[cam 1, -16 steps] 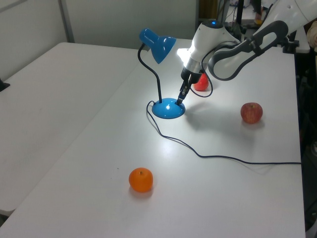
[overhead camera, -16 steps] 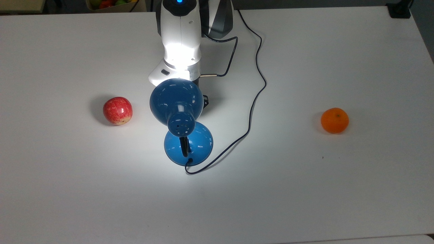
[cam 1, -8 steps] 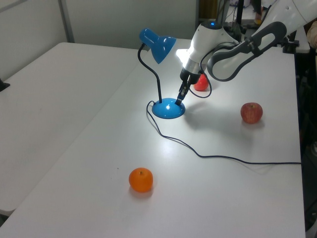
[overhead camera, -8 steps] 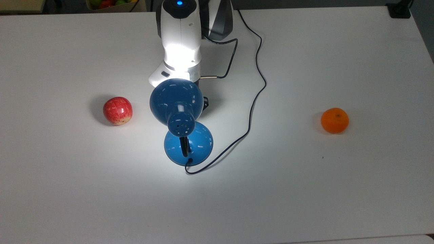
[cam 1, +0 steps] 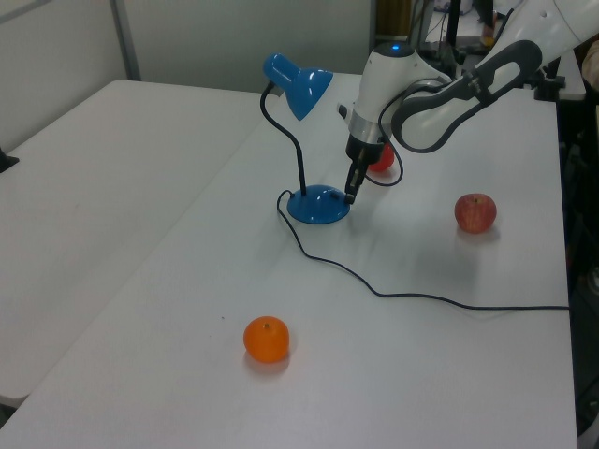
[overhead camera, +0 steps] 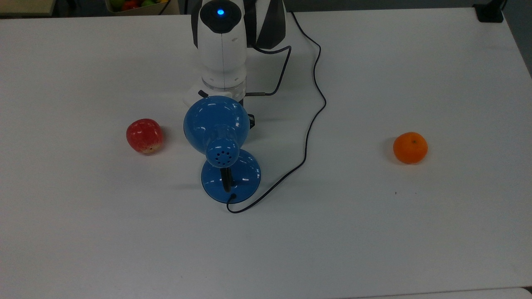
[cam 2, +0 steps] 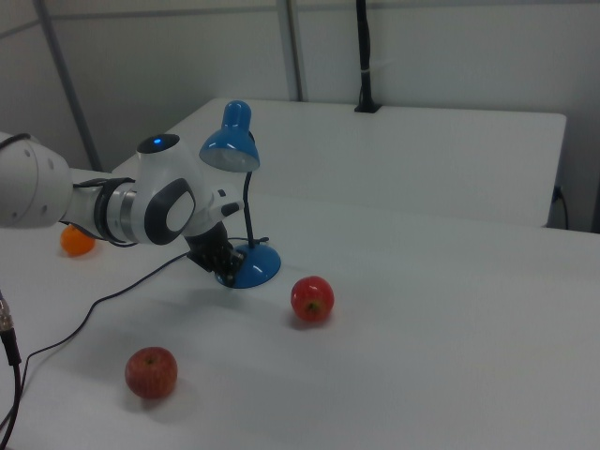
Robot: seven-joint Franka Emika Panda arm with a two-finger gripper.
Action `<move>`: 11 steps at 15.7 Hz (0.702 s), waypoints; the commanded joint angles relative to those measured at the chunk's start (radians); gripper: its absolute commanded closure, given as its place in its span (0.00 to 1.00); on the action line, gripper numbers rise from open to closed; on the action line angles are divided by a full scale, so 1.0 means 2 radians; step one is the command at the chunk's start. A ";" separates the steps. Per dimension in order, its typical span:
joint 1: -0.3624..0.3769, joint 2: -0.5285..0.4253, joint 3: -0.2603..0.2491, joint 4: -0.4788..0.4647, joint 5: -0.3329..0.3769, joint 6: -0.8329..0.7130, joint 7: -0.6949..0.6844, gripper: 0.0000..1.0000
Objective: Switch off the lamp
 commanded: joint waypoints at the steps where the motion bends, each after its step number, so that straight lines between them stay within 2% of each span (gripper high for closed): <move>1: 0.004 -0.016 0.000 -0.001 -0.002 -0.053 0.030 1.00; 5: 0.004 -0.046 0.000 0.000 -0.004 -0.121 0.030 1.00; 11: 0.004 -0.118 0.000 0.002 -0.026 -0.242 0.025 1.00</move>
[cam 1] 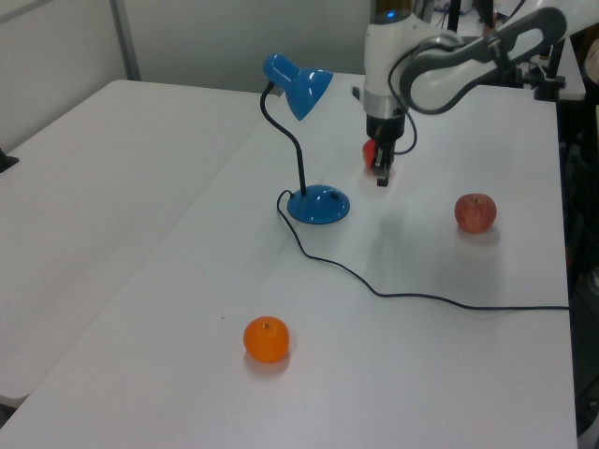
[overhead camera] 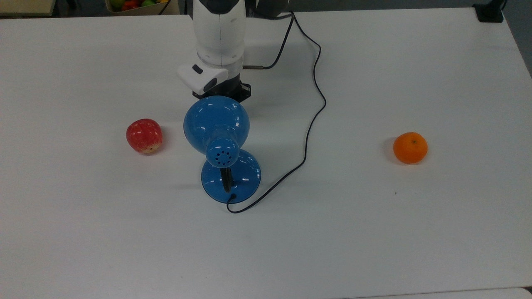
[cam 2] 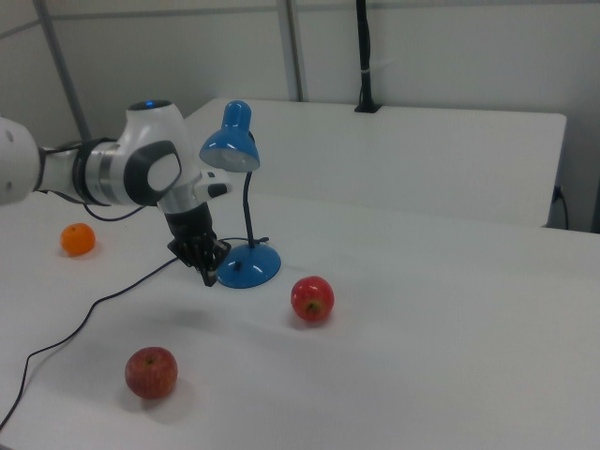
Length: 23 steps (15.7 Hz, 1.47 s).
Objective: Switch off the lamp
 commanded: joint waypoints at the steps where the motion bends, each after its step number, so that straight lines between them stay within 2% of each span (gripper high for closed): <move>1: 0.003 -0.066 0.000 -0.008 -0.014 -0.077 0.008 1.00; 7: -0.002 -0.111 0.000 0.066 -0.015 -0.224 -0.011 1.00; 11: -0.003 -0.141 -0.005 0.076 -0.011 -0.245 -0.039 1.00; 15: -0.004 -0.149 -0.007 0.077 -0.011 -0.251 -0.039 1.00; 16: -0.005 -0.151 -0.008 0.077 -0.010 -0.252 -0.038 0.93; 18: -0.010 -0.153 -0.010 0.078 -0.007 -0.255 -0.038 0.45; 20: -0.013 -0.153 -0.010 0.078 -0.007 -0.256 -0.038 0.14; 21: -0.013 -0.155 -0.010 0.078 -0.007 -0.256 -0.038 0.05; 22: -0.013 -0.156 -0.009 0.078 -0.007 -0.257 -0.038 0.00; 23: -0.013 -0.156 -0.009 0.078 -0.007 -0.258 -0.038 0.00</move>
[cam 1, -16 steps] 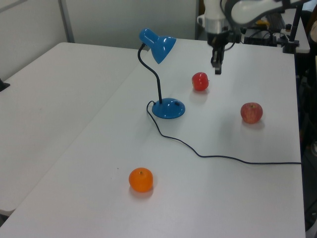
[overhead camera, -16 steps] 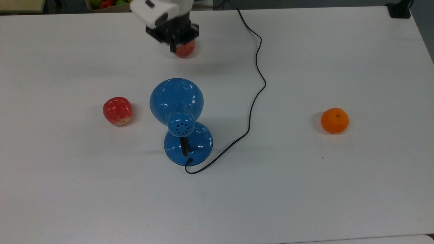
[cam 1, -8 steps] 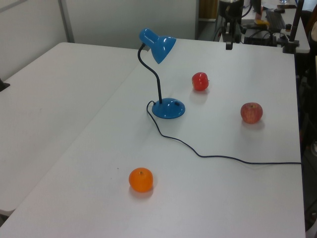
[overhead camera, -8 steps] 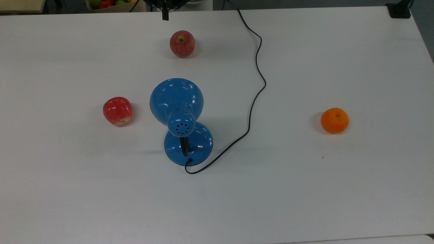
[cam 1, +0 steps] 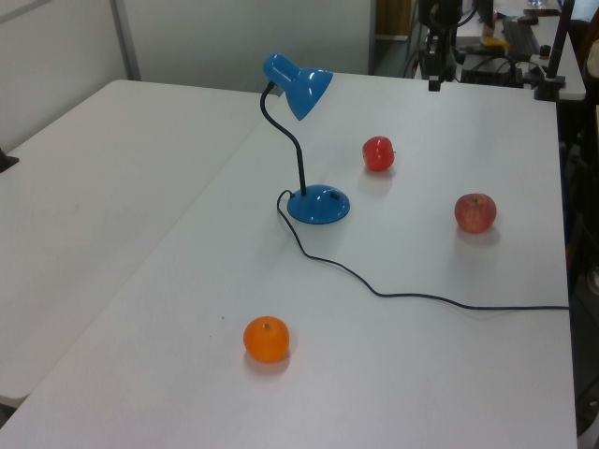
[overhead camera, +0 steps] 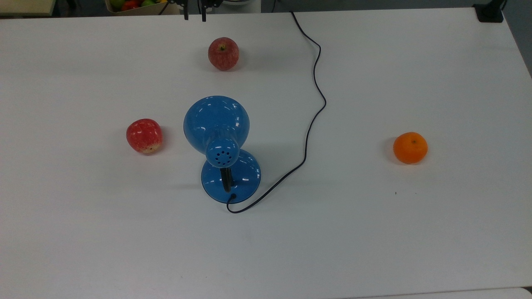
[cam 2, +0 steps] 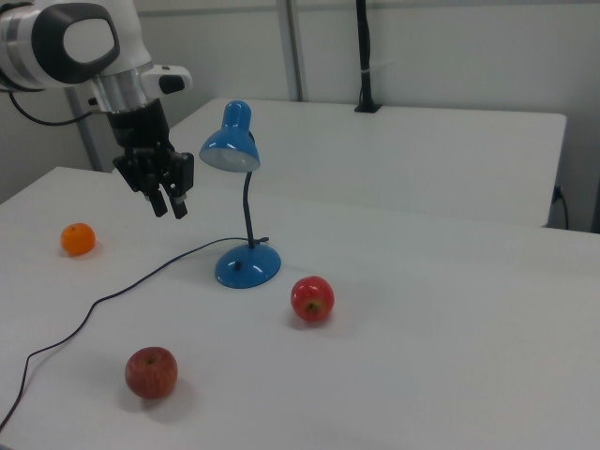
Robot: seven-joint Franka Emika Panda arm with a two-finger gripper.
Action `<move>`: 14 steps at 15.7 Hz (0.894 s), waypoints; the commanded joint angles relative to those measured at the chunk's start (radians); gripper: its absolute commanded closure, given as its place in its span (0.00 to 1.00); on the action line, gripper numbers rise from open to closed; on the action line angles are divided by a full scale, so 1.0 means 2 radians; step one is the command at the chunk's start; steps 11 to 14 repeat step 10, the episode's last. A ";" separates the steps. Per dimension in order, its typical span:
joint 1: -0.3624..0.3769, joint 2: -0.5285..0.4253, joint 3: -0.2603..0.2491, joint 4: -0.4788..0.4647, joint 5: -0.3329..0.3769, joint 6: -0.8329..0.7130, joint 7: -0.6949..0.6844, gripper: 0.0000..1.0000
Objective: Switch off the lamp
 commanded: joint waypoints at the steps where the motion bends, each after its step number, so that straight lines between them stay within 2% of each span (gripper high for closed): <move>1: 0.000 -0.011 -0.002 0.001 0.002 -0.019 -0.011 0.00; 14: -0.005 -0.016 -0.002 0.001 0.001 -0.019 -0.007 0.00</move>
